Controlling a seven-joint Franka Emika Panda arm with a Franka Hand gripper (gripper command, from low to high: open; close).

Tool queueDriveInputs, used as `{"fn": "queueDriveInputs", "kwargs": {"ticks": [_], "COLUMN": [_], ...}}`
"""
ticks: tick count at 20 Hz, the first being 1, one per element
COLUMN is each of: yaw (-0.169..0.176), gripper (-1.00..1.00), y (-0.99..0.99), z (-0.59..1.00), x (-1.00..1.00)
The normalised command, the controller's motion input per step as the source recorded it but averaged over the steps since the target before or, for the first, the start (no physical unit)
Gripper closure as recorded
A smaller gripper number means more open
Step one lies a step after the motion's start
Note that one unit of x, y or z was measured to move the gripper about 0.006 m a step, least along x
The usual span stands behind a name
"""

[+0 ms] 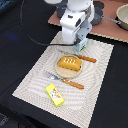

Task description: Place the bread, butter, and milk from the table onto the serving area.

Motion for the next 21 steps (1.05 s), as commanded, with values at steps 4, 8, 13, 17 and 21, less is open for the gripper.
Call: {"fn": "queueDriveInputs", "kwargs": {"ticks": [4, 8, 13, 17, 21], "yaw": [0.004, 0.011, 0.072, 0.152, 0.076], "gripper": [-1.00, -1.00, -1.00, -1.00, -1.00], "y": [0.12, 0.13, 0.13, 0.09, 0.11], "z": [0.76, 1.00, 0.95, 0.74, 0.76], "x": [0.39, 0.43, 0.24, -0.27, -0.18]}}
